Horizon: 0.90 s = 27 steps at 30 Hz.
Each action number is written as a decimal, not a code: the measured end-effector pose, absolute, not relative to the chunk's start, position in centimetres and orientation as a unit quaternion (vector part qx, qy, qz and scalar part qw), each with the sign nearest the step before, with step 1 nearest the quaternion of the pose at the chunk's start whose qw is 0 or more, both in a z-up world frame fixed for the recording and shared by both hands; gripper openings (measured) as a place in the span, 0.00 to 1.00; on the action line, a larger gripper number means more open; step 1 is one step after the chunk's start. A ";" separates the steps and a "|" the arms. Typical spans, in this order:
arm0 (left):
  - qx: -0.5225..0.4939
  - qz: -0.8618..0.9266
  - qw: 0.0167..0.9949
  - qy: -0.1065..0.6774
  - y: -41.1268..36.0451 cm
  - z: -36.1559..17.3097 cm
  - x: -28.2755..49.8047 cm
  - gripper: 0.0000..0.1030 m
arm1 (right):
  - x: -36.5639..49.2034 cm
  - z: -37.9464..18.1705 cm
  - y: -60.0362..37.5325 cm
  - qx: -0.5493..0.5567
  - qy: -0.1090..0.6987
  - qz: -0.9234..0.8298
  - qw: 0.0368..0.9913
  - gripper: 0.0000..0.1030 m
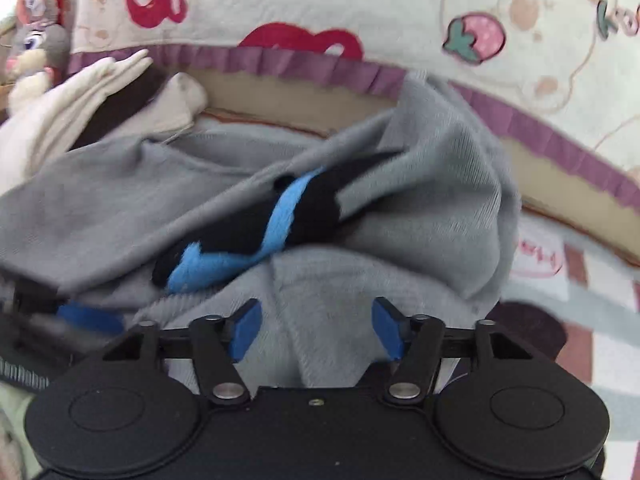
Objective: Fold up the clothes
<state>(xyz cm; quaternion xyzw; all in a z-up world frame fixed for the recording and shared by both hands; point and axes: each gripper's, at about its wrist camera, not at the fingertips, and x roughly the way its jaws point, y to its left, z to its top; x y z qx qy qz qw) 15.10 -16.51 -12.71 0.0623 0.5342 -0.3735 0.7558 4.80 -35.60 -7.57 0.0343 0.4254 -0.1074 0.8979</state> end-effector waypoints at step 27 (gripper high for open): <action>0.023 -0.366 0.754 0.545 -16.3 -13.7 14.9 0.17 | -1.9 -7.9 -44.0 0.204 0.306 -0.200 0.908 0.31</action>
